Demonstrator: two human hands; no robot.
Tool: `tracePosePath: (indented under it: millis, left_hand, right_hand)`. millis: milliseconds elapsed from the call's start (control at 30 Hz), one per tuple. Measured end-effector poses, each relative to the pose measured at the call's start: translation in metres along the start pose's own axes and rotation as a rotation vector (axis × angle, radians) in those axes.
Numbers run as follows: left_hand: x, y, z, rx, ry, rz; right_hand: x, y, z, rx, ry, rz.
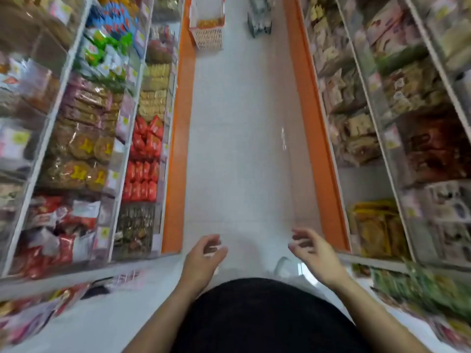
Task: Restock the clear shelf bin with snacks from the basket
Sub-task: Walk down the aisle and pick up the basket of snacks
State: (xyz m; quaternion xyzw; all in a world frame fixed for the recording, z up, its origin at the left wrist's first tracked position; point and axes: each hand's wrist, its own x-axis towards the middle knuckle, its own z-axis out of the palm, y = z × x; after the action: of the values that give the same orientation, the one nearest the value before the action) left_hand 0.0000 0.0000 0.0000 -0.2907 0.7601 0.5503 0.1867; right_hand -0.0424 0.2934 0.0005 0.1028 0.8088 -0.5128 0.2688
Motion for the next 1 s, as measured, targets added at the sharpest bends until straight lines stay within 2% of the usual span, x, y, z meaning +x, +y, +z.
tracePosePath:
  millis: [133, 333, 600, 800, 1000]
  left_hand:
    - [0.01, 0.009, 0.007, 0.135, -0.072, -0.033]
    - [0.029, 0.035, 0.026, 0.225, -0.04, -0.09]
    - [0.064, 0.067, -0.003, 0.185, 0.094, -0.15]
    - [0.176, 0.096, -0.045, 0.185, 0.068, -0.186]
    - [0.313, 0.195, -0.074, 0.251, -0.07, -0.06]
  right_hand:
    - [0.0, 0.014, -0.009, -0.056, 0.007, 0.114]
    - [0.016, 0.024, -0.032, -0.117, -0.034, 0.151]
    - [0.132, -0.046, -0.051, -0.234, -0.122, 0.054]
    - [0.241, -0.117, -0.036, -0.276, -0.12, 0.054]
    - [0.304, -0.168, -0.051, -0.316, -0.037, 0.141]
